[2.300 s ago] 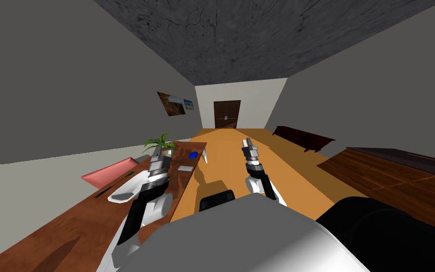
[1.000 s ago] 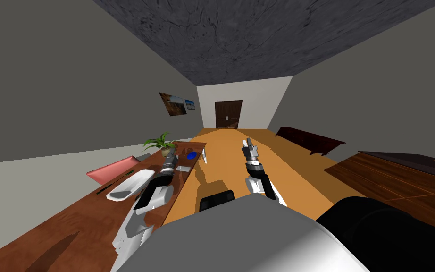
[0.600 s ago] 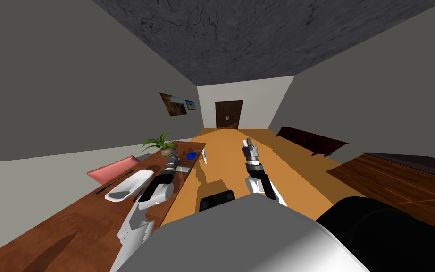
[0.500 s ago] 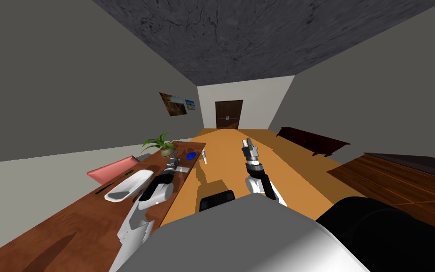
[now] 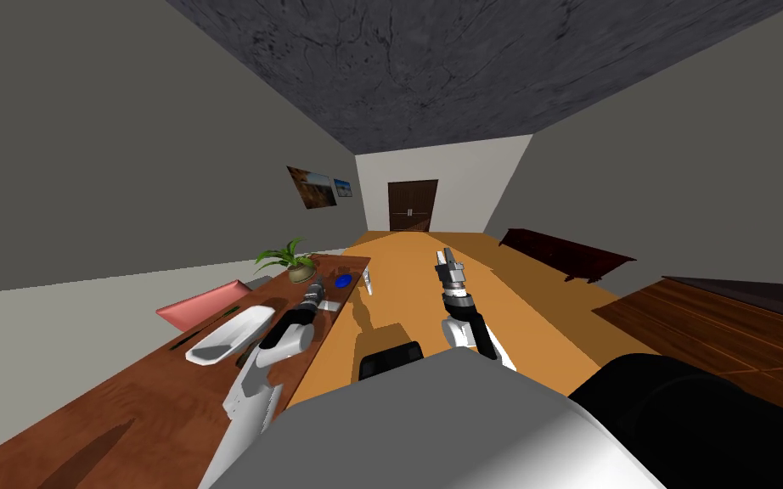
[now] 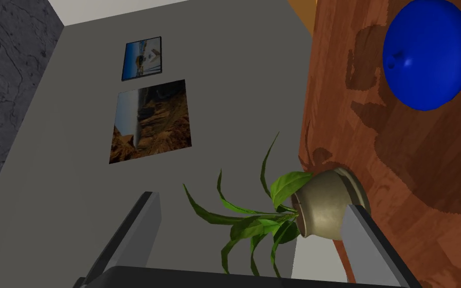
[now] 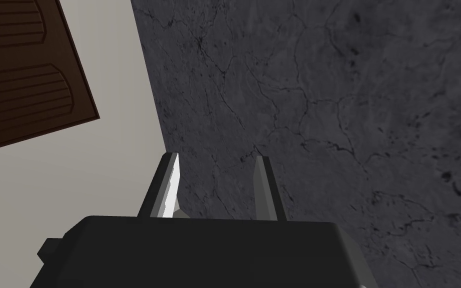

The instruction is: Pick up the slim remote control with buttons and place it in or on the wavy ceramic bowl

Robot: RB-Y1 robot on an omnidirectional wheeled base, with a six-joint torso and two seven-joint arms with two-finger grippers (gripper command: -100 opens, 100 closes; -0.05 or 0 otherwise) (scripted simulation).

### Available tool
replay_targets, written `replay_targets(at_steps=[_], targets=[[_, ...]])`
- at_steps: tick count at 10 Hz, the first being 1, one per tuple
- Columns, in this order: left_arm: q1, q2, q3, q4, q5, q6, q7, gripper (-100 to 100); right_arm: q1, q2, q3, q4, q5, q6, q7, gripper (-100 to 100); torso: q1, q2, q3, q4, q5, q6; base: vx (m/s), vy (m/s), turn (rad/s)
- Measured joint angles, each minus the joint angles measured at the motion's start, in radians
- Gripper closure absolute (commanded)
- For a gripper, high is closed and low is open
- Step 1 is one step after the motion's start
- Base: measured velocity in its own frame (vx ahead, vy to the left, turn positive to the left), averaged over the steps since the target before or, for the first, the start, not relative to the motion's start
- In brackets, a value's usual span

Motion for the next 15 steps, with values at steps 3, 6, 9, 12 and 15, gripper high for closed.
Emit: replay_targets(at_steps=[3, 6, 9, 12, 15], targets=[[-0.028, 0.014, 0.008, 0.047, 0.013, 0.075, -0.011, -100, 0.000, 0.000, 0.000, 0.000, 0.000, 0.000, 0.000, 0, 0.000, 0.000, 0.000, 0.000, 0.000, 0.000, 0.025, -0.014, 0.009], [-0.063, 0.027, 0.019, 0.102, 0.026, 0.167, -0.025, -100, 0.000, 0.000, 0.000, 0.000, 0.000, 0.000, 0.000, 0, 0.000, -0.001, -0.001, 0.000, 0.000, 0.000, 0.036, -0.020, 0.014], [-0.090, 0.035, 0.023, 0.162, 0.035, 0.240, -0.042, -100, 0.000, 0.000, 0.000, 0.000, 0.000, 0.000, 0.000, 0, 0.001, 0.000, 0.000, 0.000, 0.000, 0.000, 0.027, -0.003, 0.005], [-0.128, 0.046, 0.034, 0.222, 0.043, 0.333, -0.056, -100, 0.000, 0.000, 0.000, 0.000, 0.000, 0.000, 0.000, 0, 0.001, -0.001, -0.001, 0.000, 0.000, 0.000, 0.039, -0.006, 0.004], [-0.159, 0.065, 0.042, 0.292, 0.062, 0.411, -0.076, -100, 0.000, 0.000, 0.000, 0.000, 0.000, 0.000, 0.000, 0, 0.001, -0.001, -0.001, 0.000, 0.000, 0.000, 0.033, -0.001, 0.001]])
